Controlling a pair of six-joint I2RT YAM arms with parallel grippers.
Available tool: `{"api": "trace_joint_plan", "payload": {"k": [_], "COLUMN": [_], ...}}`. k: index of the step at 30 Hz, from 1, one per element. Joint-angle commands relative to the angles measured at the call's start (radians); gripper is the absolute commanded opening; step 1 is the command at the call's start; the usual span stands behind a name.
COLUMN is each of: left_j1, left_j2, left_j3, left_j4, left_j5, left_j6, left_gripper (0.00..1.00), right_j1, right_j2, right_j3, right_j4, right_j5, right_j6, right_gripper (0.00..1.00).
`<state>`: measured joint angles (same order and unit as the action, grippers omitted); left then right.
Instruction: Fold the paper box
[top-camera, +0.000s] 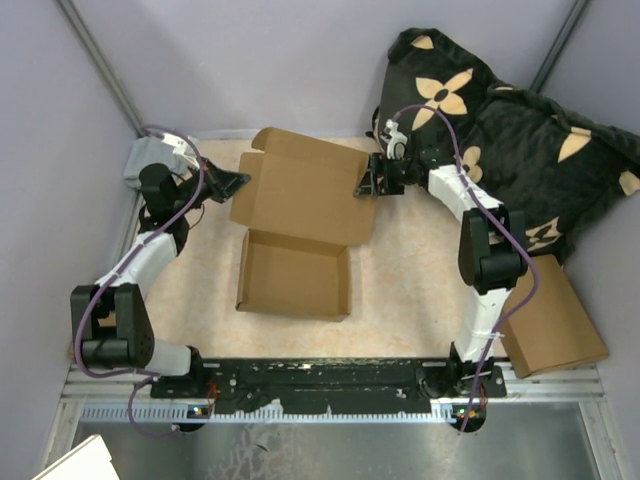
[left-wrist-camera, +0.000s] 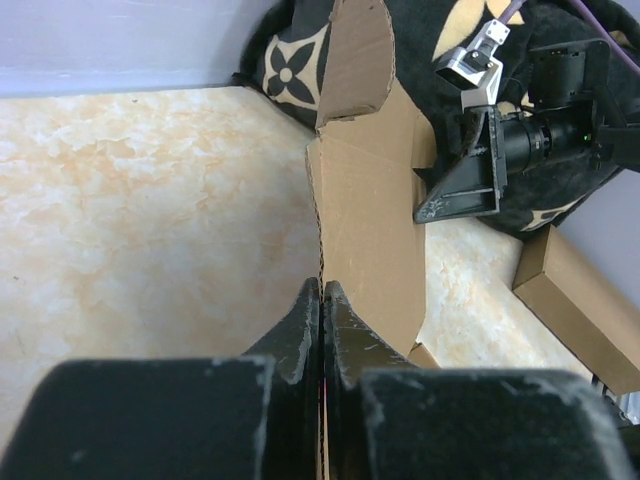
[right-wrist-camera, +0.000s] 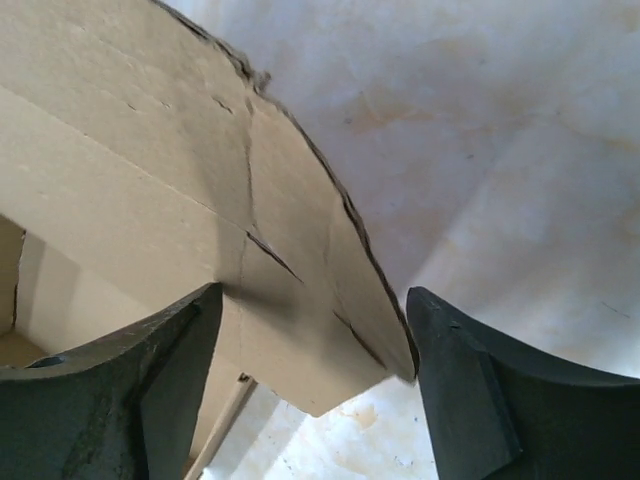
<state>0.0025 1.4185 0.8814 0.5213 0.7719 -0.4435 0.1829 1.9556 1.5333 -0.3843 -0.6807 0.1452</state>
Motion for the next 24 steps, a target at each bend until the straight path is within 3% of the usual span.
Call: {"api": "trace_joint_plan", "payload": {"k": [1,7,13,17,19,24], "left_j1": [0.001,0.001,0.0,-0.004,-0.006,-0.009], "left_j2": [-0.032,-0.021,-0.02,-0.028,-0.03,-0.05], "left_j3": [-0.005,0.006,0.02,0.037,0.057,0.119], "left_j4": [0.034,0.022,0.013,-0.021,-0.062,-0.222], "left_j5": [0.015,0.011,0.02,0.02,0.015,-0.047], "left_j6": [0.025,0.025,0.02,0.028,0.047,0.134], "left_gripper": [0.0,0.0,0.0,0.0,0.06,0.27], "right_j1": [0.003,0.008,0.058,0.131,0.157,0.185], "right_j2": [-0.024,-0.113,-0.14,-0.075,-0.033,-0.029], "right_j3": [0.058,0.029,0.095,0.249,0.315,0.355], "right_j4": [0.004,-0.043,-0.177,-0.345,-0.405,-0.418], "right_j5": [-0.115,-0.121,0.03,0.195,0.29,0.504], "right_j6": [-0.048,-0.074,-0.099,-0.103,-0.083,-0.03], "right_gripper": [0.72,0.42,0.29,0.07,0.0,0.0]}}
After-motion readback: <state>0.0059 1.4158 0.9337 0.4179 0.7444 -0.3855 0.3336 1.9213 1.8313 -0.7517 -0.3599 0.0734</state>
